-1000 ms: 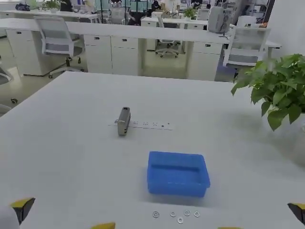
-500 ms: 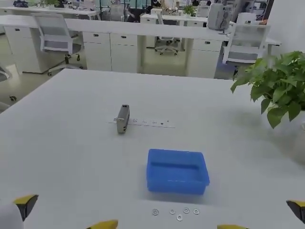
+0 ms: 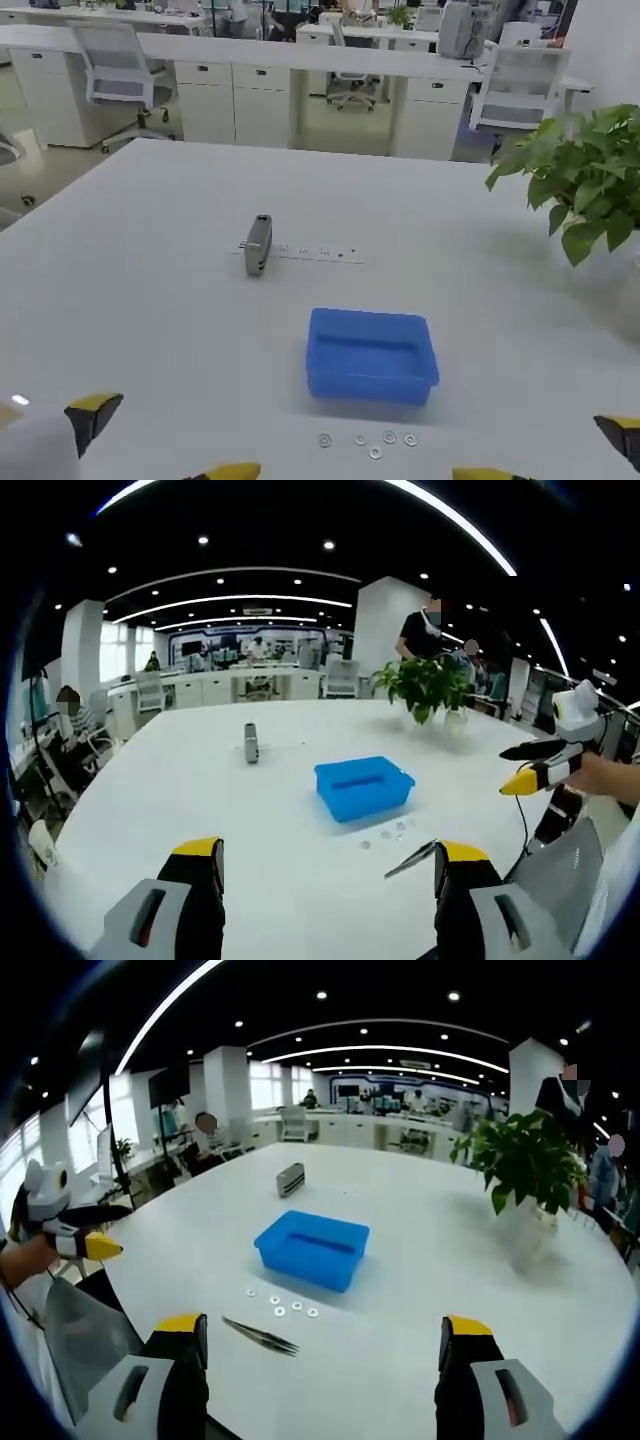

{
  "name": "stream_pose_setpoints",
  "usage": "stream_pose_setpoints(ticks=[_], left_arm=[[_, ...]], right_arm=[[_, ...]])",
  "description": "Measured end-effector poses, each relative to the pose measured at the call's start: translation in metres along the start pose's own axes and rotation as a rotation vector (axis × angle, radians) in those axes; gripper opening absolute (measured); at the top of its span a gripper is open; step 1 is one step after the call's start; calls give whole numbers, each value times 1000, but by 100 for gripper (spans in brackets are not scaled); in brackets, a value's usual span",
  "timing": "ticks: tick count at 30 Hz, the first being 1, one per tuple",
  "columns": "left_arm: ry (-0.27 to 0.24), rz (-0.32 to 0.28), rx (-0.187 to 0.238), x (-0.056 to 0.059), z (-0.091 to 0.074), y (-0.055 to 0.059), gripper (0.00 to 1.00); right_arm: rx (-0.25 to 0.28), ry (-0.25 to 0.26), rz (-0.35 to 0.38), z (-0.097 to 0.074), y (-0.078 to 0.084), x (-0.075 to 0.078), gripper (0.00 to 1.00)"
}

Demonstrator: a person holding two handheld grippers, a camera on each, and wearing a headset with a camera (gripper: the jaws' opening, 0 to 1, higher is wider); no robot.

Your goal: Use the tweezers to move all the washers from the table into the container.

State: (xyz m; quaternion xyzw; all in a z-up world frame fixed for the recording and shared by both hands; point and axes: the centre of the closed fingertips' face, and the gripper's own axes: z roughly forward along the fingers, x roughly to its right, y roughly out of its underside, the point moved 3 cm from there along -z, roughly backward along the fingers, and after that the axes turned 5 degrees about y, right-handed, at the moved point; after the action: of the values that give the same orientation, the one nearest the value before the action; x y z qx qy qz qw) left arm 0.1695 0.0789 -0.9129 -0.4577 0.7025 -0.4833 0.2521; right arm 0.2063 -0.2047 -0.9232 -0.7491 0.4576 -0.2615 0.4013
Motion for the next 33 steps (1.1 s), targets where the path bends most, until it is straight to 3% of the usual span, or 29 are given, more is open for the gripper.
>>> stream_pose_setpoints(ticks=[5, 8, 18, 25, 33], left_arm=[[70, 66, -38, 11, 11, -2, 79], [150, 114, -83, 19, 21, -2, 72], [283, 215, -164, 36, 53, -2, 45], [391, 275, -246, 48, 79, 20, 33], [463, 333, -353, 53, 105, 51, 22]], right_arm=[[-7, 0, 1, 1, 2, 1, 95], [-15, 0, -1, 3, 4, 2, 94], [-46, -9, -8, 10, 10, 5, 94], [-84, -26, -49, 18, 14, 4, 93], [-119, -52, -76, 27, 19, 3, 93]])
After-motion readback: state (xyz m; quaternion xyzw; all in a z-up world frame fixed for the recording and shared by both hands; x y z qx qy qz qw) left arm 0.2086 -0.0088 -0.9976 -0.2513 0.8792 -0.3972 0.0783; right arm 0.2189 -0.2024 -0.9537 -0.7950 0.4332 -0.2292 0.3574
